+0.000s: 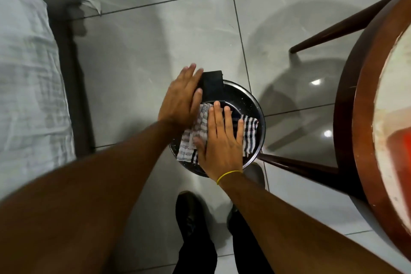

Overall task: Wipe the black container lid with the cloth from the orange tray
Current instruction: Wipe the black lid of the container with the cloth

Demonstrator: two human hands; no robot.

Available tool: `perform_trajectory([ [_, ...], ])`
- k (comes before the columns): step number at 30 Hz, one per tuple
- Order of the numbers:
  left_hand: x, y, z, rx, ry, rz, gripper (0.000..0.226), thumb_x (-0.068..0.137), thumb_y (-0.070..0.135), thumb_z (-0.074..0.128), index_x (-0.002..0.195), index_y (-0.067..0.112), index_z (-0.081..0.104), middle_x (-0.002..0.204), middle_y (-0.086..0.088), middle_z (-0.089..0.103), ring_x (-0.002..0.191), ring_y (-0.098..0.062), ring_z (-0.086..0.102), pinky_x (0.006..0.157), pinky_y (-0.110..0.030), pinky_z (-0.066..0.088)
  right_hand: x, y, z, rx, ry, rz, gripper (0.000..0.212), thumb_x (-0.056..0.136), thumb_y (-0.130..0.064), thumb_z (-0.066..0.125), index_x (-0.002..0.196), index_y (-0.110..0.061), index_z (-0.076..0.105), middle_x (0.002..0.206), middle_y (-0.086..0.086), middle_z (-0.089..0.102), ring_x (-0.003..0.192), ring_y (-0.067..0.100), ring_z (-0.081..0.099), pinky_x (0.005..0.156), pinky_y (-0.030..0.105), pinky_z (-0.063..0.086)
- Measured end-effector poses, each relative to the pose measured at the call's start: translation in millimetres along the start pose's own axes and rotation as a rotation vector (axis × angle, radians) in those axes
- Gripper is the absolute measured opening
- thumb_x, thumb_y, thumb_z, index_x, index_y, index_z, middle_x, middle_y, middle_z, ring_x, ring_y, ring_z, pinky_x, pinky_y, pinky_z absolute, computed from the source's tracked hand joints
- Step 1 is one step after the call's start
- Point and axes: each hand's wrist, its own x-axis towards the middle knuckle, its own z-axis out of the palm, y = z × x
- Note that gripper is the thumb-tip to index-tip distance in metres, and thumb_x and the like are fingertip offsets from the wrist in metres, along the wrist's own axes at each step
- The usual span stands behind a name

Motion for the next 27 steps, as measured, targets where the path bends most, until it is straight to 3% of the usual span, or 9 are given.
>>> perform_trajectory([
  [4,63,-6,-4,-0.054,-0.224,0.053,0.054,0.112,0.044,0.031,0.161,0.024,0.037,0.169,-0.005,0.034,0.154,-0.023,0.033,0.123,-0.036,0.025,0,5,14,-0.058,0.073,-0.01,0.083,0.114,-0.062,0.029,0.178,-0.013,0.011,0.187,0.006,0.002,0.173,0.029,0.003,0.138,0.06,0.0],
  [7,86,-5,6,-0.038,-0.47,0.065,0.053,0.111,0.049,0.029,0.157,0.026,0.044,0.155,-0.007,0.054,0.142,-0.028,0.049,0.118,-0.044,0.036,0,4,18,-0.071,0.084,-0.034,0.083,0.114,-0.061,0.027,0.177,-0.011,0.011,0.187,0.008,0.003,0.173,0.032,0.005,0.137,0.061,0.001],
  [10,88,-6,14,-0.049,-0.418,0.098,0.045,0.114,0.043,0.029,0.145,0.022,0.055,0.13,-0.008,0.069,0.12,-0.027,0.06,0.106,-0.045,0.044,3,7,19,-0.077,0.082,-0.103,0.082,0.114,-0.06,0.026,0.177,-0.01,0.01,0.187,0.01,0.003,0.173,0.034,0.006,0.137,0.061,0.0],
  [14,92,-11,18,-0.033,-0.387,0.159,0.043,0.113,0.045,0.028,0.129,0.023,0.062,0.116,-0.004,0.072,0.107,-0.025,0.063,0.099,-0.044,0.047,15,-2,16,-0.073,0.056,-0.303,0.084,0.112,-0.06,0.031,0.177,-0.01,0.014,0.187,0.009,0.003,0.172,0.036,0.007,0.136,0.064,0.002],
  [18,100,-10,18,-0.016,-0.462,0.161,0.048,0.109,0.057,0.031,0.111,0.024,0.065,0.098,0.001,0.071,0.095,-0.021,0.063,0.091,-0.04,0.049,37,-35,15,-0.105,0.038,-0.512,0.078,0.108,-0.057,0.045,0.168,-0.008,0.041,0.176,0.014,0.038,0.167,0.037,0.026,0.134,0.068,0.014],
  [21,103,-9,19,0.027,-0.497,0.199,0.049,0.108,0.061,0.033,0.103,0.024,0.065,0.083,0.008,0.064,0.084,-0.016,0.06,0.078,-0.034,0.044,53,-63,14,-0.069,0.049,-0.46,0.06,0.101,-0.053,0.059,0.139,-0.008,0.068,0.144,0.016,0.067,0.147,0.039,0.051,0.13,0.068,0.026],
  [23,104,-8,20,0.066,-0.522,0.216,0.05,0.107,0.062,0.034,0.1,0.024,0.065,0.077,0.01,0.062,0.077,-0.01,0.058,0.074,-0.033,0.04,56,-76,14,-0.034,0.09,-0.392,0.048,0.096,-0.049,0.068,0.119,-0.007,0.075,0.123,0.015,0.073,0.132,0.04,0.06,0.126,0.069,0.034],
  [27,101,-12,22,0.082,-0.505,0.22,0.053,0.105,0.065,0.036,0.093,0.022,0.064,0.072,0.008,0.06,0.072,-0.007,0.056,0.071,-0.034,0.043,48,-80,19,0.013,0.105,-0.383,0.049,0.097,-0.047,0.066,0.125,-0.007,0.072,0.13,0.015,0.07,0.138,0.04,0.055,0.128,0.07,0.03],
])
